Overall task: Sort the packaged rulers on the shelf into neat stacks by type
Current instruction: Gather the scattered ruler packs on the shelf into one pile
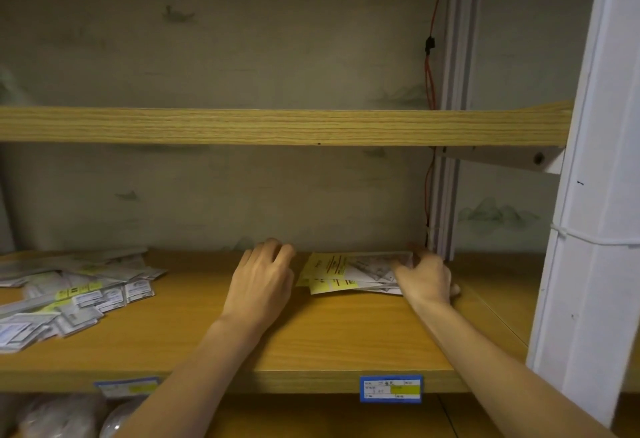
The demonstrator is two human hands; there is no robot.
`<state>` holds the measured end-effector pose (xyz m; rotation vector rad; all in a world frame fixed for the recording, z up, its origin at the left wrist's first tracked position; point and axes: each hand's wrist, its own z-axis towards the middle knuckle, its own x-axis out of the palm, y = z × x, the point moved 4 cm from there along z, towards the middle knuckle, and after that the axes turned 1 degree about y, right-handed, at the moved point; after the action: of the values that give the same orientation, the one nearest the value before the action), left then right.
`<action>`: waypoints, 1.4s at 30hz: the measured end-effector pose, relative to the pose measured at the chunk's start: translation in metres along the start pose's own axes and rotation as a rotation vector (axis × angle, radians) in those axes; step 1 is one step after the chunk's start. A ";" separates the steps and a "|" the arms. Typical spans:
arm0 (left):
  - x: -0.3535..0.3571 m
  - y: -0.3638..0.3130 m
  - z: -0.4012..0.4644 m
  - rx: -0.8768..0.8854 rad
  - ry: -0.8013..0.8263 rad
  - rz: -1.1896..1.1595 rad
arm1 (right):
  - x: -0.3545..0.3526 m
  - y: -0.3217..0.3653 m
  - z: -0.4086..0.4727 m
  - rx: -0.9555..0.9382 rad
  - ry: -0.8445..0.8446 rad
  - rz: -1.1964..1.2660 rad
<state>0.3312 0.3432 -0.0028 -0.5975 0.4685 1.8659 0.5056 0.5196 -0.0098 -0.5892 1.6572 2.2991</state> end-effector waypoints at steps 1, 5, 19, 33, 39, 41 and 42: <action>0.000 0.001 -0.001 -0.005 0.008 -0.006 | 0.000 0.000 0.001 0.001 -0.003 -0.007; 0.002 0.002 -0.001 -0.013 0.019 -0.017 | 0.001 -0.002 0.003 -0.014 0.018 -0.032; 0.006 0.004 -0.001 -0.011 0.016 0.003 | 0.004 -0.005 0.007 -0.021 0.007 -0.026; 0.002 -0.006 0.000 0.162 0.043 0.106 | 0.001 0.019 -0.016 -0.508 -0.151 -0.255; -0.009 0.005 0.009 0.221 -0.003 0.143 | 0.010 0.035 -0.016 -0.669 -0.192 -0.414; -0.013 0.013 0.010 0.229 -0.018 0.151 | 0.013 0.041 -0.017 -0.696 -0.227 -0.381; -0.015 0.018 0.010 0.232 -0.023 0.154 | 0.014 0.045 -0.018 -0.704 -0.231 -0.378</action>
<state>0.3173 0.3315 0.0144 -0.3935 0.7215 1.9263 0.4774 0.4871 0.0164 -0.6601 0.5422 2.4892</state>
